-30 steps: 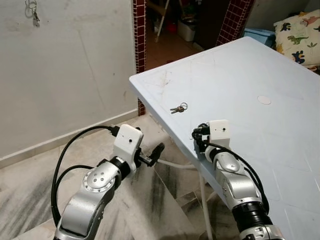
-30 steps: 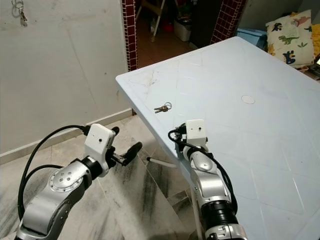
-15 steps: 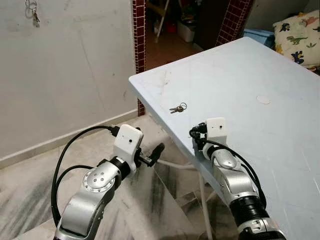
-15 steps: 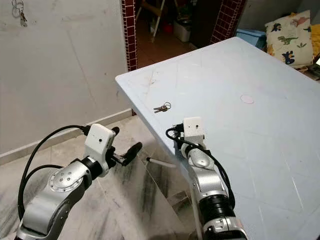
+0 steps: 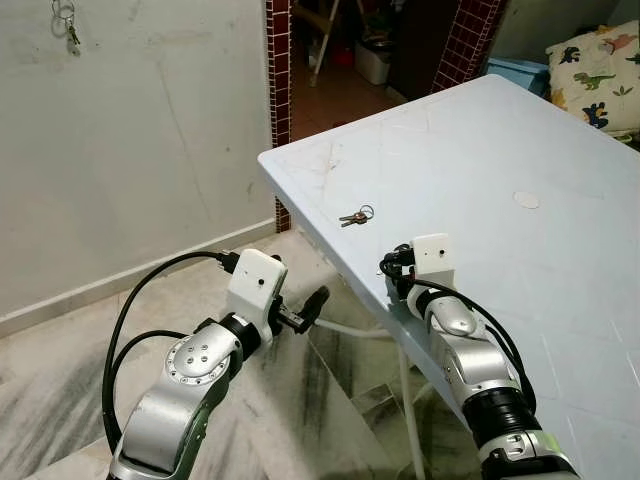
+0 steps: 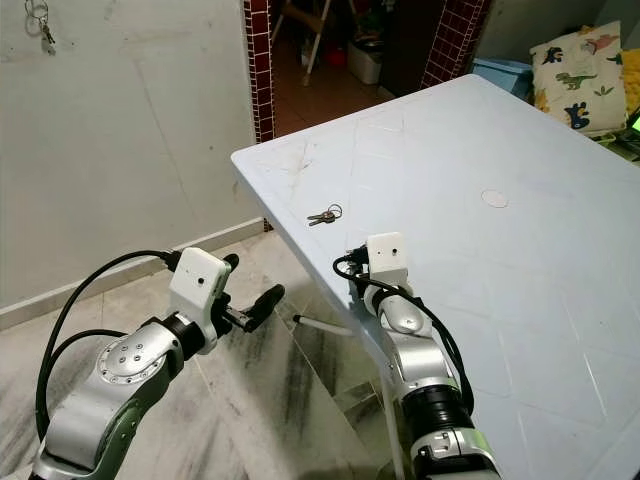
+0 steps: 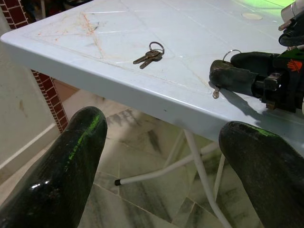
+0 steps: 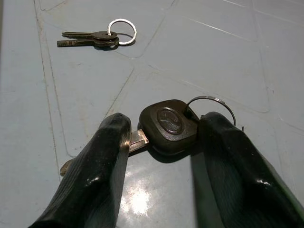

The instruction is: Hang keys on a hook

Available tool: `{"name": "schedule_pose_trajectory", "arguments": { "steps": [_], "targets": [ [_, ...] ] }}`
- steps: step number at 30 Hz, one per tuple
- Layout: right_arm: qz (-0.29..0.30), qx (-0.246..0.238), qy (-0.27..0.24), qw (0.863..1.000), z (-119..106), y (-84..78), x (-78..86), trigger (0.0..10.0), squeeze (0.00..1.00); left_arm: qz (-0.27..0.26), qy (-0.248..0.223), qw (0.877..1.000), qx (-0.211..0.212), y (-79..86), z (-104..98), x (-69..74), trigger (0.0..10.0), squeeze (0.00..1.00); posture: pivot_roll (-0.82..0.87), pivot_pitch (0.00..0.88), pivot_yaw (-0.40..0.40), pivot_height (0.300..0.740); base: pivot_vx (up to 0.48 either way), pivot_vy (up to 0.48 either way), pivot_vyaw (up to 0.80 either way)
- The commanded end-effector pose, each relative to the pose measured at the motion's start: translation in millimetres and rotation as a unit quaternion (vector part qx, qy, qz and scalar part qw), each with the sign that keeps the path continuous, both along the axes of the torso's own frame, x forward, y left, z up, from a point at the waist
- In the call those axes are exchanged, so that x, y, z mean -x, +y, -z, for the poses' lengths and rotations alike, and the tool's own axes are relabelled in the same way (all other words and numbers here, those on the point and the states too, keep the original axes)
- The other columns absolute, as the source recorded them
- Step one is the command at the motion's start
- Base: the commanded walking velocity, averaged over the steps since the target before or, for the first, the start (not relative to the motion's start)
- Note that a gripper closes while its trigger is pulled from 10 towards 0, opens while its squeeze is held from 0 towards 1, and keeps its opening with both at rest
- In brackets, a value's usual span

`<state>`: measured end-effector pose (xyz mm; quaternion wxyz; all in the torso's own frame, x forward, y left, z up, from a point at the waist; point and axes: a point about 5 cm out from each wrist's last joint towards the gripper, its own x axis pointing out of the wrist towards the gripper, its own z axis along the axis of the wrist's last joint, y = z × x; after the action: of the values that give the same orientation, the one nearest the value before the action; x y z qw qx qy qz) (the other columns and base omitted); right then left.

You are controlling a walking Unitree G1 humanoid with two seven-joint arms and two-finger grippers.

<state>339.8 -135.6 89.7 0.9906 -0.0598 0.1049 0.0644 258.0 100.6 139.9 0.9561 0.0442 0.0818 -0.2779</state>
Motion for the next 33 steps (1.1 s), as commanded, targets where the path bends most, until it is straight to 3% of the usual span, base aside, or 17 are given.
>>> {"name": "schedule_pose_trajectory", "arguments": {
  "steps": [1,8,13,33],
  "targets": [
    [-0.005,0.002,0.021,1.000,9,-2.5,2.8,0.0,0.00,0.003,0.003,1.000,-0.005,-0.5,2,0.5,10.0,0.00,0.23,0.090,-0.041,0.740,0.000,0.000,0.00],
    [-0.038,0.004,0.006,0.999,7,-8.6,7.0,0.0,0.00,0.002,0.003,1.000,-0.006,-0.5,2,0.2,10.0,0.00,0.23,0.089,-0.041,0.740,0.000,0.000,0.00],
    [-0.070,0.029,0.002,0.997,7,-24.1,13.2,0.0,0.00,0.002,0.003,1.000,-0.006,-0.5,2,0.2,10.0,0.00,0.23,0.089,-0.041,0.740,0.000,0.000,0.00],
    [-0.056,0.103,0.003,0.993,-5,-78.9,16.0,0.0,0.00,0.005,0.000,1.000,-0.008,0.2,1,-1.0,10.0,0.00,0.23,0.088,-0.032,0.740,0.000,0.000,0.00]
  ]
}}
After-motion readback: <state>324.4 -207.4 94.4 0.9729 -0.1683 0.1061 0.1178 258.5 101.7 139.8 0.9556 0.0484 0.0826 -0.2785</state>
